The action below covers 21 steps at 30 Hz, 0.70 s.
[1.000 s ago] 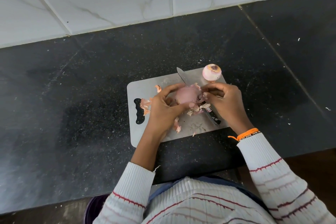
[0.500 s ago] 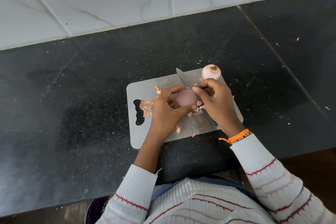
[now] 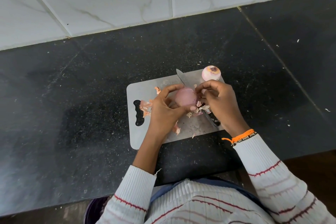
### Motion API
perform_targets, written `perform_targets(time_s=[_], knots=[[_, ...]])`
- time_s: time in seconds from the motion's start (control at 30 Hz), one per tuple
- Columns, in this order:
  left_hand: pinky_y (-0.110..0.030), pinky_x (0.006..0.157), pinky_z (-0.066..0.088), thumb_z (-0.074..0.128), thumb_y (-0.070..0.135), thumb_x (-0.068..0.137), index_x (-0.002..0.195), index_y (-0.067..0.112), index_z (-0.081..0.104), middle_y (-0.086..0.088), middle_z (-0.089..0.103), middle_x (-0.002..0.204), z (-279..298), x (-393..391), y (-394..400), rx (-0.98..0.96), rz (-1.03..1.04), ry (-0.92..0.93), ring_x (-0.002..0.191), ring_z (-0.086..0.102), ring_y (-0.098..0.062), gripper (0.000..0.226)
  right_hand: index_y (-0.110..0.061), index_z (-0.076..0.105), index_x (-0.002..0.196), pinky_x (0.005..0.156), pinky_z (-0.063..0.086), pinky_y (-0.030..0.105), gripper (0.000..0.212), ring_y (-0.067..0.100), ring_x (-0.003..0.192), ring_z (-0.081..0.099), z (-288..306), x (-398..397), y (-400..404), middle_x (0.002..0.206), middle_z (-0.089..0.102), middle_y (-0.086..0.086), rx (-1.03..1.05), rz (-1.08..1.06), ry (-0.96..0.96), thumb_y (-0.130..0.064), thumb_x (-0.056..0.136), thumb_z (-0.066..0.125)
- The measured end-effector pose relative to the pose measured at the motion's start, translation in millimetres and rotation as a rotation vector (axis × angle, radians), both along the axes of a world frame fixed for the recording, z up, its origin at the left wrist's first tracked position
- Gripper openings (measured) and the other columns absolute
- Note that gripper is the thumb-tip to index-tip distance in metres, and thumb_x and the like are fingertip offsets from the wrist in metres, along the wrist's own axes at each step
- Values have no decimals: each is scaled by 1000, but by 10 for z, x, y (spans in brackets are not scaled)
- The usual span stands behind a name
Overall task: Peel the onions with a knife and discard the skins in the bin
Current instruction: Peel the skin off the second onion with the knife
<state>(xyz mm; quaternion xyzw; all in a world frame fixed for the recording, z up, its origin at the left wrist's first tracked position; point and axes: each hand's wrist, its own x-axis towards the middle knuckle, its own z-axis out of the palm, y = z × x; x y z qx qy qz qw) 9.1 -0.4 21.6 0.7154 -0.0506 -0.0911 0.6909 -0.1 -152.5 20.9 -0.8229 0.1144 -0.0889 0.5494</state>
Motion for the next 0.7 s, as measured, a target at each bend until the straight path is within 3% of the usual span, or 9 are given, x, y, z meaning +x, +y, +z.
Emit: perform_targets(time_s=[0.1,0.2,0.37,0.5,0.7], knots=[[-23,74,56,83,-1,58,107,16,59,5,63,105,-1,0,3,25,26,-16,88,66,-5,57,-12,70,88,77,58,39,15,14,82,70,80,-21,34,84,71,0,110,6,30,-6,87,57],[-22,75,56,84,2,57,109,14,59,-5,64,109,-6,6,9,43,53,-27,89,65,-6,59,-15,72,87,74,58,28,9,6,76,69,145,-53,73,80,72,-5,45,30,30,-14,81,66],[-37,83,56,87,10,55,107,22,60,-2,64,112,-40,19,6,128,78,-60,98,64,-17,60,-10,72,91,72,58,24,15,5,76,70,138,-54,82,82,72,-1,17,35,12,-11,76,72],[-37,82,56,88,11,55,108,22,60,2,63,111,-48,12,-22,148,98,-52,99,63,-17,60,-9,72,89,70,57,19,15,5,74,69,116,-49,83,79,70,-2,-8,31,-13,-8,75,72],[-35,81,57,87,14,58,109,20,61,2,63,112,-18,-10,-53,155,91,-67,96,64,-14,58,-9,72,88,72,58,26,12,9,76,69,51,-36,13,83,73,5,-22,6,-61,-4,78,67]])
